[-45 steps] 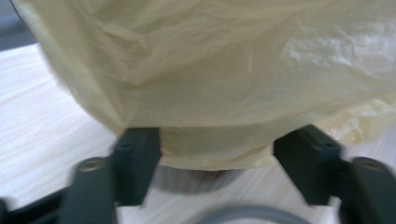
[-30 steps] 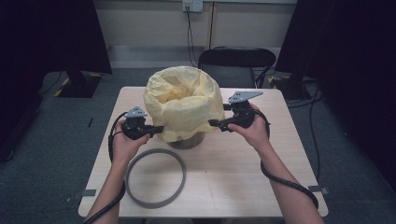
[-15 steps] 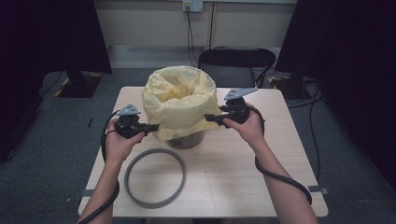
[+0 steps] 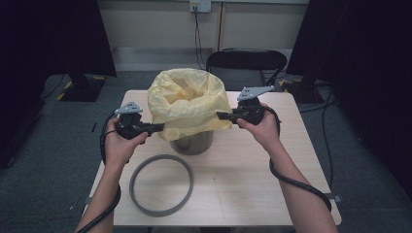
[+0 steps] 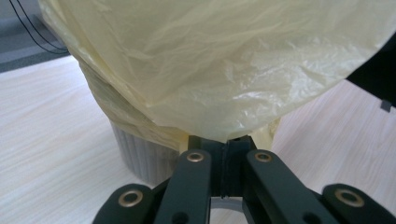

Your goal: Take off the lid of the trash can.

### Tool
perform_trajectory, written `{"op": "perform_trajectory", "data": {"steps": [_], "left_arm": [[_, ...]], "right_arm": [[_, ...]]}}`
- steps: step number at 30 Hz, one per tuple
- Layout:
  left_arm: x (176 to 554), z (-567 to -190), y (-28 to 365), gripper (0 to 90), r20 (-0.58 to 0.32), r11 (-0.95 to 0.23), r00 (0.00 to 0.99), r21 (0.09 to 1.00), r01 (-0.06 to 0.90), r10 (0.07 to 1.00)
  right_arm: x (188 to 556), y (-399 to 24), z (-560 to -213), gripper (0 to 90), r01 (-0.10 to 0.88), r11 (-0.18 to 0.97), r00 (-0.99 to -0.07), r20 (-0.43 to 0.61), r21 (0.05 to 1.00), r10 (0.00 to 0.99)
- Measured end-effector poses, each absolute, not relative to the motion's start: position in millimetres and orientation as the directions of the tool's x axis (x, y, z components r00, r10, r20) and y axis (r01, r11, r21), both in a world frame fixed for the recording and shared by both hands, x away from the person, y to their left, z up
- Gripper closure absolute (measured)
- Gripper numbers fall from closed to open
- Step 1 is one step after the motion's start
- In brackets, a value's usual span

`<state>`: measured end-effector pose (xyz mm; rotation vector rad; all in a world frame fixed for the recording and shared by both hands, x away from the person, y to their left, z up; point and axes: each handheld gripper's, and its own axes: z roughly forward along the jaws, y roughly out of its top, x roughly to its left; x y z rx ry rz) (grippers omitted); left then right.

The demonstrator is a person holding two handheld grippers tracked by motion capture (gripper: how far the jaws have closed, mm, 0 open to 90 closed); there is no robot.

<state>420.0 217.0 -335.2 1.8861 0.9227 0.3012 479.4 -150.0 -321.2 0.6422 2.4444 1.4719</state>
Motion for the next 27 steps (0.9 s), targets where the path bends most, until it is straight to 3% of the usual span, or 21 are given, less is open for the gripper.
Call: {"op": "perform_trajectory", "data": {"steps": [27], "left_arm": [[424,-272,210,90.0,-0.120,-0.221,0.654,0.883,0.414,0.747]], "right_arm": [[474,-142,-274,87.0,0.162,0.408,-0.870,-0.065,0.898,0.489]]}}
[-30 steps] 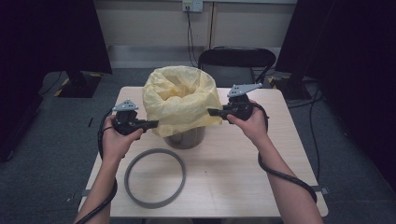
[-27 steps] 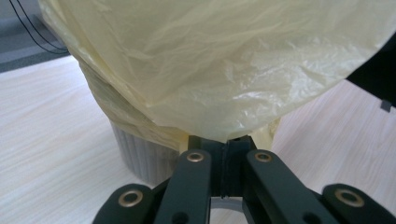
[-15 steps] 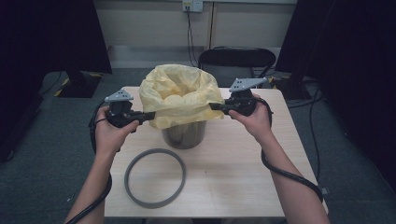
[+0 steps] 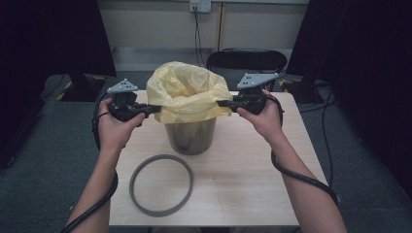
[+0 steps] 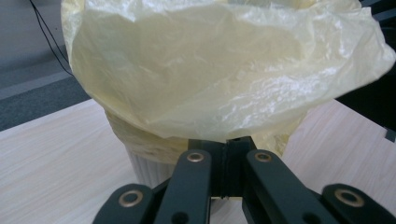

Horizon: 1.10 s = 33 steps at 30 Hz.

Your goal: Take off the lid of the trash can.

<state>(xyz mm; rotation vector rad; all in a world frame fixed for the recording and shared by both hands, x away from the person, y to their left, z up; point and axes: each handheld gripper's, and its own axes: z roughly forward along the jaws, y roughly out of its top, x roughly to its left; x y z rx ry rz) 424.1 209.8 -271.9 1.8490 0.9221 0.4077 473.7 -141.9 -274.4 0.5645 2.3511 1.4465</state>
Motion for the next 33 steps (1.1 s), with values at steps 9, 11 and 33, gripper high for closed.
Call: {"op": "perform_trajectory", "data": {"steps": [9,11,33], "left_arm": [[430,-269,206,90.0,-0.133,-0.210,0.642,0.879,0.428,0.755],[428,-270,208,90.0,-0.135,-0.205,0.643,0.882,0.425,0.754],[418,-248,219,90.0,-0.163,-0.206,0.660,0.872,0.444,0.733]], "right_arm": [[477,-137,-271,86.9,0.151,0.403,-0.864,-0.077,0.903,0.497],[477,-137,-271,87.0,0.150,0.395,-0.870,-0.068,0.906,0.488],[469,-148,-266,88.5,0.143,0.354,-0.879,-0.046,0.924,0.474]]}}
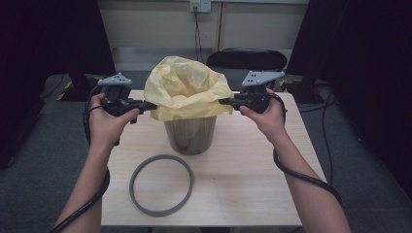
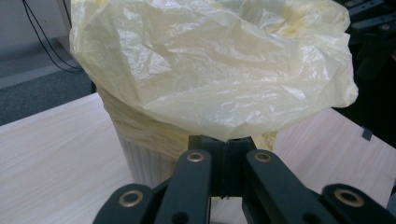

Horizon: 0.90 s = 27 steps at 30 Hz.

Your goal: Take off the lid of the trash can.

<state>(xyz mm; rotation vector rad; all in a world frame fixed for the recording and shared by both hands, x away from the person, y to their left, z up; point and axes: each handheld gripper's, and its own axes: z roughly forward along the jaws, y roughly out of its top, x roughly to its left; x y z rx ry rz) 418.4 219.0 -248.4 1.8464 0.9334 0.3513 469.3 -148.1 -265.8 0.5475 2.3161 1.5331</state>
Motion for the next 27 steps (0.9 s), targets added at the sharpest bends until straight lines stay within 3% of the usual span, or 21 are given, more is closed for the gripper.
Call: {"op": "perform_trajectory", "data": {"steps": [17,27], "left_arm": [[449,-237,192,90.0,-0.106,-0.195,0.656,0.909,0.369,0.747],[465,-239,152,90.0,-0.102,-0.223,0.700,0.907,0.357,0.707]], "right_arm": [[485,-119,-255,88.2,0.078,0.407,-0.871,-0.136,0.910,0.472],[494,-90,-260,87.7,0.021,0.426,-0.908,-0.161,0.905,0.387]]}}
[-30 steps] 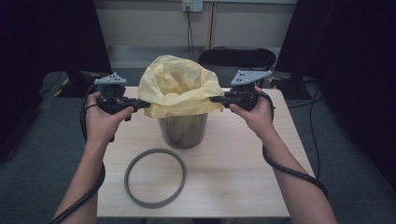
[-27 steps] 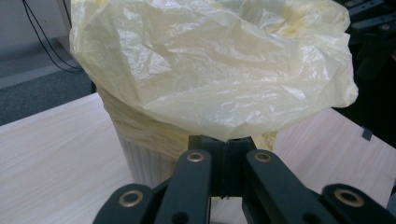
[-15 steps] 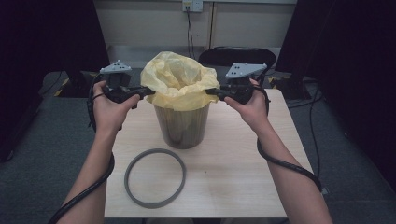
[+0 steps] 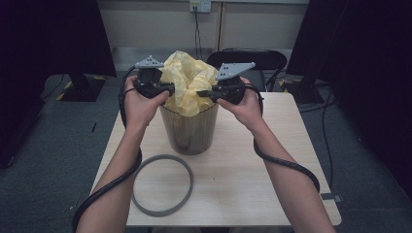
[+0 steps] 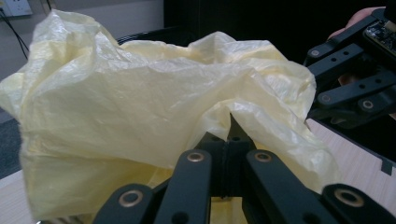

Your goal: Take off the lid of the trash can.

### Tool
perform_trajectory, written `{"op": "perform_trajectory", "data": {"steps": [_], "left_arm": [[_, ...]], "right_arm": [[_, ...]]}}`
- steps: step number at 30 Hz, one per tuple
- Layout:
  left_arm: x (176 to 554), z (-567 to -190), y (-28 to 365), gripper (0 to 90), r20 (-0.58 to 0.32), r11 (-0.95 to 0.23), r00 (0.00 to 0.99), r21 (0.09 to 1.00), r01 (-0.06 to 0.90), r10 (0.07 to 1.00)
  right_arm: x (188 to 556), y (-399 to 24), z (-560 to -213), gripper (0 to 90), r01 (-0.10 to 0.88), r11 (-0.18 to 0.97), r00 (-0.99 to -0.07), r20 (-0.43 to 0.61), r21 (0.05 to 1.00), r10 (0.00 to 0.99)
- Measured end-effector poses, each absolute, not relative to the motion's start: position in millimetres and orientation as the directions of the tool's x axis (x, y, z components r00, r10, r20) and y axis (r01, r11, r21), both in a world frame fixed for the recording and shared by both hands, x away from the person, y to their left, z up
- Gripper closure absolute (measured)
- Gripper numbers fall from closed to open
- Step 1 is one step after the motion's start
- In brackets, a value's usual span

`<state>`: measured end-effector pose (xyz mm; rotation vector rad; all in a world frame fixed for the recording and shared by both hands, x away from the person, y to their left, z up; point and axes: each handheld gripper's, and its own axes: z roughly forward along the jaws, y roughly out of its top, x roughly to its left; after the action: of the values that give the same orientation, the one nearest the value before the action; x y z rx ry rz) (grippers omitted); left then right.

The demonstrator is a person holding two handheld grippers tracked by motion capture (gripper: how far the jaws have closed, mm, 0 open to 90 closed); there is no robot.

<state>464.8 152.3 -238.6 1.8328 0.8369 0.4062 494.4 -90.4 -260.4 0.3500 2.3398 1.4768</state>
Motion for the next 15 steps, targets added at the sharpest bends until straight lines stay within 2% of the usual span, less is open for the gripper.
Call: {"op": "perform_trajectory", "data": {"steps": [4,8,10,11,14,15], "left_arm": [[464,-236,146,90.0,-0.102,-0.227,0.709,0.907,0.354,0.698],[463,-234,140,90.0,-0.107,-0.229,0.718,0.906,0.355,0.687],[462,-233,139,90.0,-0.106,-0.231,0.720,0.906,0.354,0.686],[461,-231,138,90.0,-0.135,-0.205,0.729,0.912,0.356,0.671],[460,-228,137,90.0,-0.143,-0.197,0.743,0.916,0.351,0.654],[459,-225,132,90.0,-0.123,-0.216,0.749,0.916,0.338,0.651]], "right_arm": [[493,-86,-261,84.2,0.021,0.416,-0.914,-0.151,0.909,0.376],[492,-78,-264,66.7,0.023,0.416,-0.914,-0.150,0.909,0.378],[492,-75,-264,53.7,0.024,0.417,-0.917,-0.146,0.908,0.371],[493,-71,-265,48.1,0.042,0.416,-0.918,-0.129,0.908,0.374],[492,-63,-263,37.4,0.023,0.394,-0.912,-0.142,0.919,0.385],[493,-59,-262,36.5,0.025,0.391,-0.911,-0.139,0.920,0.387]]}}
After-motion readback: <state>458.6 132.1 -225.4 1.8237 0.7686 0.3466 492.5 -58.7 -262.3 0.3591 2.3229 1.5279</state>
